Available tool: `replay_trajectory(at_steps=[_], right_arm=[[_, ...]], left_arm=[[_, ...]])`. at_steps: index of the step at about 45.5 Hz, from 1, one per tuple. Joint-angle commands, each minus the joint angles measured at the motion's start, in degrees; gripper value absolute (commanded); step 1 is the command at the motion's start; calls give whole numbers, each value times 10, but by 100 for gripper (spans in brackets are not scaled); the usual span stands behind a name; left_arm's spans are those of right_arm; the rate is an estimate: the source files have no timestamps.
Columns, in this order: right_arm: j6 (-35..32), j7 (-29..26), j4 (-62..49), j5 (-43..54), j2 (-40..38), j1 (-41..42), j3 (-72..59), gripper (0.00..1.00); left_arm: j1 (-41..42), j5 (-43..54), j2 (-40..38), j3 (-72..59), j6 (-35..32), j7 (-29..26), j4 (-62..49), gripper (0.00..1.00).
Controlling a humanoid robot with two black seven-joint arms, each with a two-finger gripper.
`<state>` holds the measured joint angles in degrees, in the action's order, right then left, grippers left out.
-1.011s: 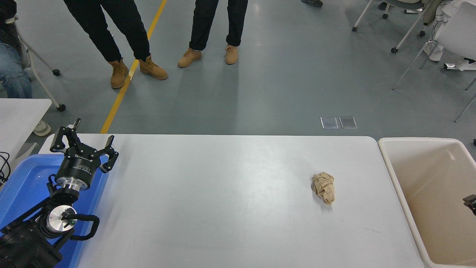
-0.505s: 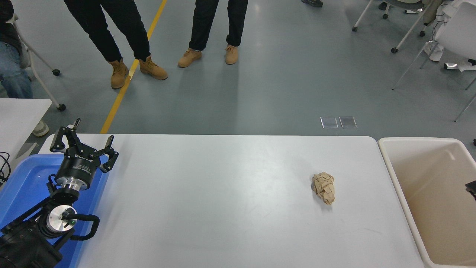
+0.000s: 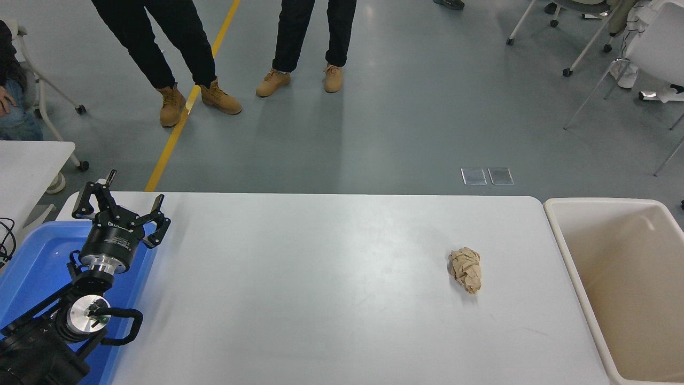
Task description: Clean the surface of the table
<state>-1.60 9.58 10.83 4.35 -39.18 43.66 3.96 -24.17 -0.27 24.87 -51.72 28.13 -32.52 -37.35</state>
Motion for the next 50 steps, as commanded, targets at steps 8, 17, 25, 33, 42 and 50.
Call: replay_trajectory(at_steps=[8, 17, 25, 33, 42, 50], right_arm=[[-2, 1, 98, -58, -51, 12, 148, 98], [-2, -3, 147, -131, -79, 13, 194, 98], [-9, -6, 163, -155, -84, 12, 269, 99], [-16, -37, 171, -160, -74, 12, 341, 99], [-16, -41, 206, -224, -68, 13, 359, 99], [-22, -51, 258, -265, -66, 12, 376, 99]], left_arm=[[0, 0, 0, 0, 0, 0, 0, 99], [0, 0, 0, 0, 0, 0, 0, 99], [0, 0, 0, 0, 0, 0, 0, 99], [0, 0, 0, 0, 0, 0, 0, 99], [0, 0, 0, 0, 0, 0, 0, 99], [0, 0, 0, 0, 0, 0, 0, 99]])
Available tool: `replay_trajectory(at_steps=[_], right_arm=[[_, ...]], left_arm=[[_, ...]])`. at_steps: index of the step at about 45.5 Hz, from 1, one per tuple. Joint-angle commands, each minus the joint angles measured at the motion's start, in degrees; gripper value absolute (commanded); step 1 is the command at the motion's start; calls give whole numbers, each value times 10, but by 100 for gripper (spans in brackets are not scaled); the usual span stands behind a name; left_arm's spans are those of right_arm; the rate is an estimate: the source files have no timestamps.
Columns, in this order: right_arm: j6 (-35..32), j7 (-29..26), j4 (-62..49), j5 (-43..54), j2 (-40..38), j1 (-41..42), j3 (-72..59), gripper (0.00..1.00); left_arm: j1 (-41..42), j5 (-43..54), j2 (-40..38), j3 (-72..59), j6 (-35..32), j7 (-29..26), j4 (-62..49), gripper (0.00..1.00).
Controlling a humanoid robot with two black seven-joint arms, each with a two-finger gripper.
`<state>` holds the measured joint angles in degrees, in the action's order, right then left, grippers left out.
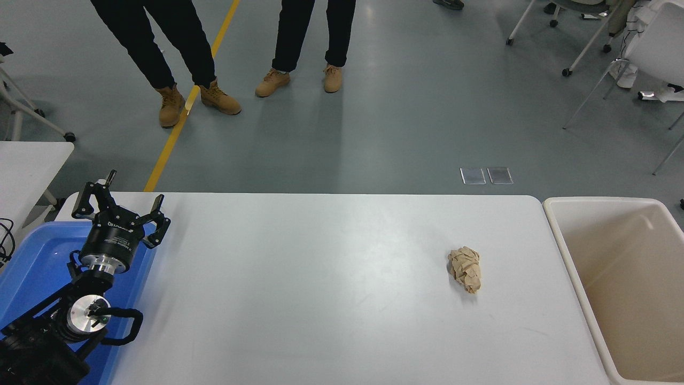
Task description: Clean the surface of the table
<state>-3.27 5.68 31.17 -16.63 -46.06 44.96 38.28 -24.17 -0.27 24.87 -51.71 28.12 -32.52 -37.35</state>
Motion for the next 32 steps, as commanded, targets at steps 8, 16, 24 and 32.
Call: replay_trajectory(at_steps=[8, 16, 24, 32], right_arm=[[-3, -14, 116, -91, 3, -3, 34, 99], [-5, -11, 158, -96, 10, -8, 34, 99], [-28, -5, 168, -87, 34, -15, 36, 99], [-48, 22, 166, -40, 66, -34, 36, 99]], left_arm=[[0, 0, 0, -1, 0, 0, 0, 99], [0, 0, 0, 0, 0, 0, 0, 99], [0, -1, 0, 0, 0, 0, 0, 99], [0, 0, 0, 0, 0, 0, 0, 99]])
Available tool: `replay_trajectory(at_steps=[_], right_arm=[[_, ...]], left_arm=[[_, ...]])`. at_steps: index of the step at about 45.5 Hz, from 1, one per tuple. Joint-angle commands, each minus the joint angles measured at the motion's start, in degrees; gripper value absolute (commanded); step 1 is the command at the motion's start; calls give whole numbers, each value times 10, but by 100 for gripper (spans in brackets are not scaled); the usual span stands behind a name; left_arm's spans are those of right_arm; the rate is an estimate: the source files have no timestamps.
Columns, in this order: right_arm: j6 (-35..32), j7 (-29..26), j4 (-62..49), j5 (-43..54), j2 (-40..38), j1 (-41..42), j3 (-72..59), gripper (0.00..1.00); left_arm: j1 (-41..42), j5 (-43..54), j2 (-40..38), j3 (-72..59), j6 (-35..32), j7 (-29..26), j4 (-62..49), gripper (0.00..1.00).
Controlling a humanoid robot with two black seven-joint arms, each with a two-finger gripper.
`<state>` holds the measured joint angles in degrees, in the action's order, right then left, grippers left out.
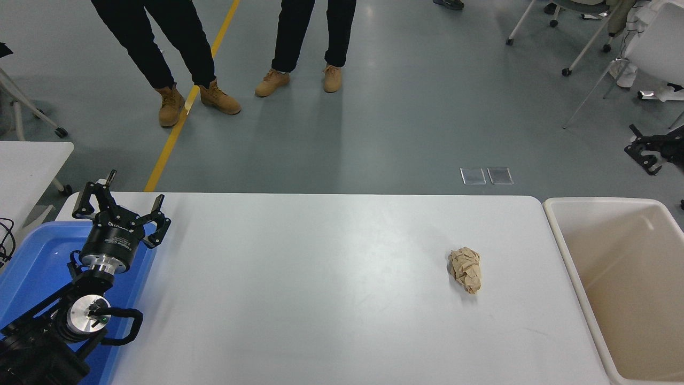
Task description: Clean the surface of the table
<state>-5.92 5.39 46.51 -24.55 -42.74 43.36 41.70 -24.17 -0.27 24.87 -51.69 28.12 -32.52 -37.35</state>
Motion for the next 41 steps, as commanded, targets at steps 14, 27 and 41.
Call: replay_trajectory(at_steps=[14, 27, 41], right_arm=[[-32, 88, 6, 122, 73, -56, 6, 99], [-33, 96, -22, 134, 89, -76, 6, 99], [-40, 124, -49, 173, 121, -98, 5, 99]], left_arm=[[0, 0, 0, 0, 0, 0, 0, 99], [0, 0, 0, 0, 0, 0, 0, 99], [0, 0, 0, 0, 0, 0, 0, 99]])
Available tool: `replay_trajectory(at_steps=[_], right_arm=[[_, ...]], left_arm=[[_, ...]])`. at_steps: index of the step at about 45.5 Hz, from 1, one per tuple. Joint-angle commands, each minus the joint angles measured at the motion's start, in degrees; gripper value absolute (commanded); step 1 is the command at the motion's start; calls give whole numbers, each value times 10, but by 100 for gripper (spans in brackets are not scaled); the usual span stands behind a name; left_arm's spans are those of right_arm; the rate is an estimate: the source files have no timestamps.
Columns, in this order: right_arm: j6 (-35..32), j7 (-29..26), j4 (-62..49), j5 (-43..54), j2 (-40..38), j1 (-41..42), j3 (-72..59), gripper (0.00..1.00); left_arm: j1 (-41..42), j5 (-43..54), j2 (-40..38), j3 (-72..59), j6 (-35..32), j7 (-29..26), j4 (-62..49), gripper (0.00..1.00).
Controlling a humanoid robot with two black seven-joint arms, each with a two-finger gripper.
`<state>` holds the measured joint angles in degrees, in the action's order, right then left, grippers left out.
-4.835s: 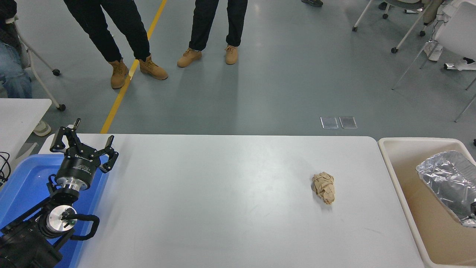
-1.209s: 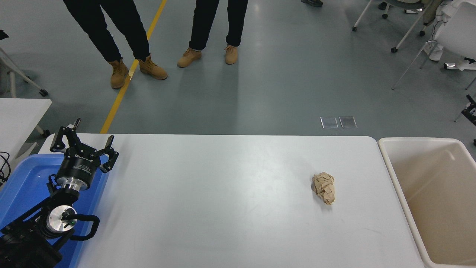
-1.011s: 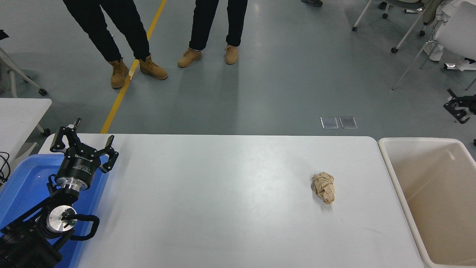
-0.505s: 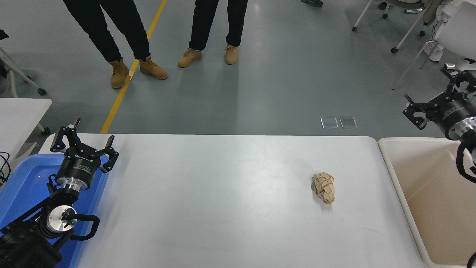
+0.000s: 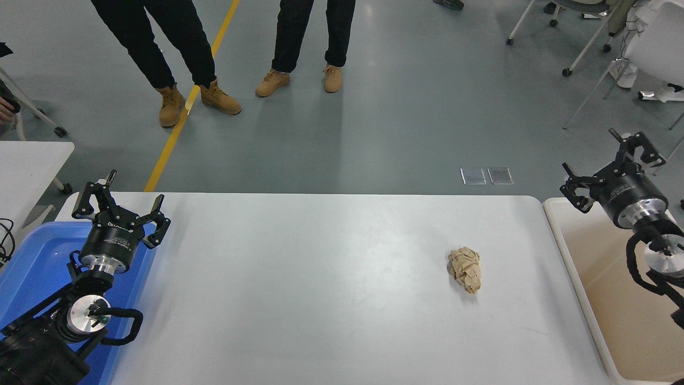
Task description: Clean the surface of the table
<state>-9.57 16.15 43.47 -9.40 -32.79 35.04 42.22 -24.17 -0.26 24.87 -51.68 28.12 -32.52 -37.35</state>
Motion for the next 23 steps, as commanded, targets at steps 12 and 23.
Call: replay_trajectory(at_steps=[12, 23], right_arm=[[-4, 19, -19, 21, 26, -15, 0, 99], [-2, 18, -20, 20, 23, -15, -8, 99]], left_arm=[[0, 0, 0, 0, 0, 0, 0, 99], [0, -1, 0, 0, 0, 0, 0, 99]])
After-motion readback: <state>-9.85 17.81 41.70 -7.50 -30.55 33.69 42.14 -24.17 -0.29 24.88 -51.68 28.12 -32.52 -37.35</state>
